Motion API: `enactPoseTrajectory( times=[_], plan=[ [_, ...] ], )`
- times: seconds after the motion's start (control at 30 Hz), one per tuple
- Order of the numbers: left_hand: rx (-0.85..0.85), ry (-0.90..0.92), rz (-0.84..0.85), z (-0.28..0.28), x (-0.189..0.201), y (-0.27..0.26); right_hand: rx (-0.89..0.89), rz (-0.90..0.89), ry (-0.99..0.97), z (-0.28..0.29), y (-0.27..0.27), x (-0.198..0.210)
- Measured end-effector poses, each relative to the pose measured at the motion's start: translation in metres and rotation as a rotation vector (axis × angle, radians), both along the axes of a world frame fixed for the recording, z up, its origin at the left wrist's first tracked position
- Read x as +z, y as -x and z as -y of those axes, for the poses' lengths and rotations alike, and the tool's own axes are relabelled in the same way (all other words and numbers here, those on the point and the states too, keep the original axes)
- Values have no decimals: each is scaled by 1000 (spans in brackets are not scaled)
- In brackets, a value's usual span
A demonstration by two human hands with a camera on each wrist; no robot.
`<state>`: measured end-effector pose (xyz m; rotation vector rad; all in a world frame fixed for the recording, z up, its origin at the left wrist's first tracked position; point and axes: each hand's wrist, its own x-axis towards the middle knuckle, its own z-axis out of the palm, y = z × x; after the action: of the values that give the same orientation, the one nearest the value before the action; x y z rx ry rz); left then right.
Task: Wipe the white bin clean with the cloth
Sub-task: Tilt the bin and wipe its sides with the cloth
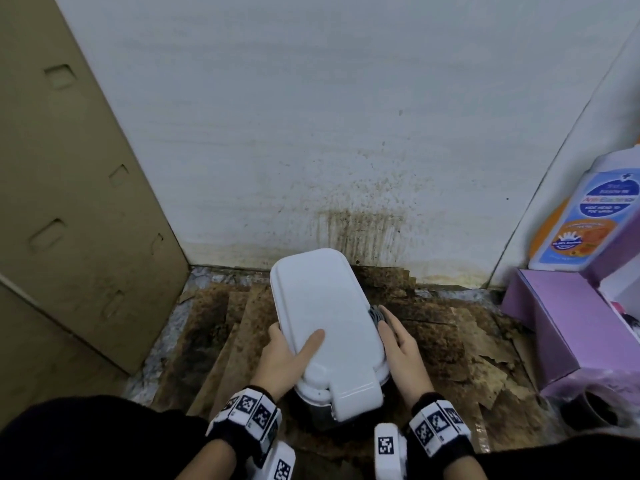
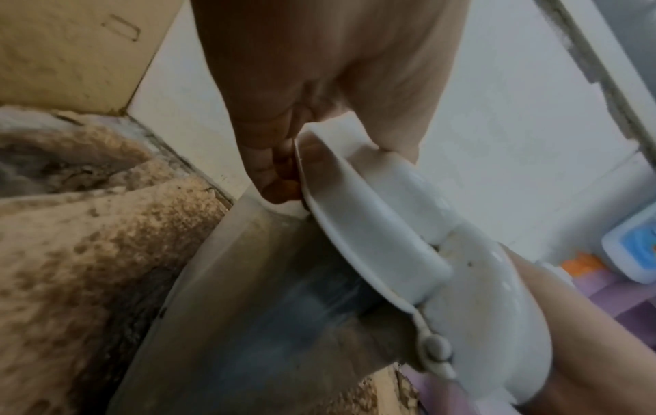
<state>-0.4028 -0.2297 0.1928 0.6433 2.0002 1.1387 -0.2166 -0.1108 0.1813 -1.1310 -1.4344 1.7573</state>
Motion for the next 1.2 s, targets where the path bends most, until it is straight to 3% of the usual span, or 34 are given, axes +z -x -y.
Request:
enactPoseTrajectory(
  times=[0.17, 0.43, 0.8, 0.9, 0.97, 1.03, 1.1, 1.2],
  plan=[
    [6, -95, 33, 0, -1, 3, -67, -10, -33, 13, 2, 2],
    [-183, -141, 57, -9, 11, 22, -270, 48, -105, 43, 11, -14],
    [-233, -32, -7, -10, 2, 39, -346, 53, -68, 61, 21, -15],
    [-238, 60, -174, -10, 6, 35, -350, 59, -96, 61, 22, -10],
    [-208, 146, -428, -9, 13, 31, -359, 39, -107, 61, 23, -6],
    [-241, 111, -658, -7, 21, 26, -368, 26, -111, 63, 26, -4],
    [-299, 32, -737, -7, 27, 22, -377, 22, -121, 64, 29, -2],
    [-308, -63, -701, -12, 30, 13, -359, 18, -146, 65, 33, -1]
  ],
)
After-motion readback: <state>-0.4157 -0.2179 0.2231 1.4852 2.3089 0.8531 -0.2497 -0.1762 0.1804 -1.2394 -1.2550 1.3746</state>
